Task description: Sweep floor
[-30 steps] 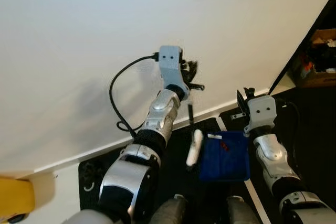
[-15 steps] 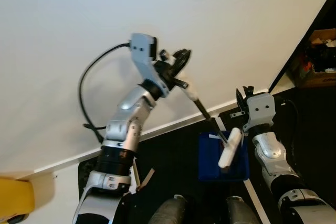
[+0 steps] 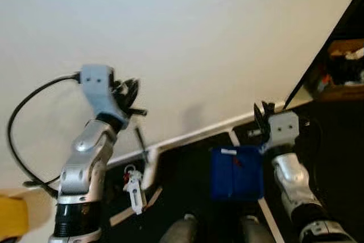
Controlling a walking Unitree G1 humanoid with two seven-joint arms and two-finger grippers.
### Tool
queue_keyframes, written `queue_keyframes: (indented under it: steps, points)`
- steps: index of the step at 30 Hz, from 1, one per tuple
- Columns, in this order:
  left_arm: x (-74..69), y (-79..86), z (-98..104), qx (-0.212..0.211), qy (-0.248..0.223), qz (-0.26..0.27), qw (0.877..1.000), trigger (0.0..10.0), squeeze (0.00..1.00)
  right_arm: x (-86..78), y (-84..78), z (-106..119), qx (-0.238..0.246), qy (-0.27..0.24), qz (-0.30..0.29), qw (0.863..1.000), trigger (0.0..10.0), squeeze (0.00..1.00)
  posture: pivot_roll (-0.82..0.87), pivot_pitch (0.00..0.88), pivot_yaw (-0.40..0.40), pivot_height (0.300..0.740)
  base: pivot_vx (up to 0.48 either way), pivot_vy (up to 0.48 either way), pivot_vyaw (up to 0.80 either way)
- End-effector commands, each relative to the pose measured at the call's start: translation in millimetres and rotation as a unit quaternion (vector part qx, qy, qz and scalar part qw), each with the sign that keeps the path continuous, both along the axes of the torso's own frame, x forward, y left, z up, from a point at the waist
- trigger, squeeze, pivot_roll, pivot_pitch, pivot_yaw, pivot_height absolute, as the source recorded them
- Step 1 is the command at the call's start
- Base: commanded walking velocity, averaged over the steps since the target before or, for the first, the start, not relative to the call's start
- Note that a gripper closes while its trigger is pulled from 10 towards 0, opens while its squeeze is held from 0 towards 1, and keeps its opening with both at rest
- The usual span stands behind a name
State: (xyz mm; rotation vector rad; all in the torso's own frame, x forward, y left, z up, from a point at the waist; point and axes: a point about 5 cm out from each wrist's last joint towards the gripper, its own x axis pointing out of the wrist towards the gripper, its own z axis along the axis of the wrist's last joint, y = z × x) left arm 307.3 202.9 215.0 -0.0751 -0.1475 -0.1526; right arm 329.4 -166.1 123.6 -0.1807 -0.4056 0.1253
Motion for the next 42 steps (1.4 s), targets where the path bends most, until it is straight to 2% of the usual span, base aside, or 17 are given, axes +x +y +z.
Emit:
queue_keyframes:
  steps: [1, 3, 6, 10, 15, 22, 24, 30, 34, 42]
  points:
    - [-5.8, 5.4, -1.8, 0.003, 0.005, 0.019, 1.000, 10.0, 0.00, -4.7, 7.1, 6.3, 0.029, -0.027, 0.008, 0.999, 10.0, 0.00, 0.05, 0.207, 0.120, 0.740, 0.000, 0.000, 0.00]
    - [-8.3, 9.0, -8.0, 0.010, 0.023, 0.045, 0.999, 10.0, 0.00, -9.3, 7.1, 8.5, 0.043, -0.032, 0.009, 0.999, 10.0, 0.00, 0.04, 0.194, 0.117, 0.740, 0.000, 0.000, 0.00]
    - [-8.7, 9.4, -9.5, 0.008, 0.027, 0.051, 0.998, 10.0, 0.00, -10.1, 6.7, 9.0, 0.047, -0.032, 0.009, 0.998, 10.0, 0.00, 0.04, 0.189, 0.117, 0.740, 0.000, 0.000, 0.00]
    - [-9.3, 7.4, -12.8, 0.015, 0.034, 0.064, 0.997, 10.0, 0.00, -11.9, 3.9, 16.2, 0.078, -0.038, 0.002, 0.996, 10.0, 0.00, 0.02, 0.158, 0.113, 0.740, 0.000, 0.000, 0.00]
    - [-8.8, 6.9, -17.2, 0.014, 0.044, 0.078, 0.996, 10.0, 0.00, -13.7, 3.5, 20.0, 0.085, -0.035, 0.009, 0.996, 10.0, 0.00, 0.00, 0.144, 0.109, 0.740, 0.000, 0.000, 0.00]
    - [-11.4, 2.8, -24.6, 0.059, 0.040, 0.081, 0.994, 10.0, 0.00, -17.9, 2.6, 10.8, 0.091, 0.004, 0.026, 0.996, 10.0, 0.00, -0.01, 0.127, 0.100, 0.740, 0.000, 0.000, 0.00]
    - [-13.4, 2.8, -33.9, 0.048, 0.052, 0.089, 0.993, 10.0, 0.00, -21.1, 4.5, 1.5, 0.096, 0.031, 0.040, 0.994, 10.0, 0.00, -0.01, 0.112, 0.093, 0.740, 0.000, 0.000, 0.00]
    - [-15.3, -7.4, -45.1, 0.042, 0.072, 0.086, 0.993, 10.0, 0.00, -23.3, 6.4, -5.4, 0.124, 0.059, 0.051, 0.989, 10.0, 0.00, -0.01, 0.102, 0.089, 0.740, 0.000, 0.000, 0.00]
    - [-16.7, -15.5, -50.3, 0.047, 0.076, 0.073, 0.993, 10.0, 0.00, -23.9, 9.6, -7.4, 0.114, 0.070, 0.060, 0.989, 10.0, 0.00, -0.01, 0.100, 0.091, 0.740, 0.000, 0.000, 0.00]
    - [-15.1, -18.6, -58.1, 0.052, 0.092, 0.076, 0.992, 10.0, 0.00, -24.3, 12.7, -9.6, 0.115, 0.088, 0.061, 0.988, 10.0, 0.00, -0.01, 0.105, 0.100, 0.740, 0.000, 0.000, 0.00]
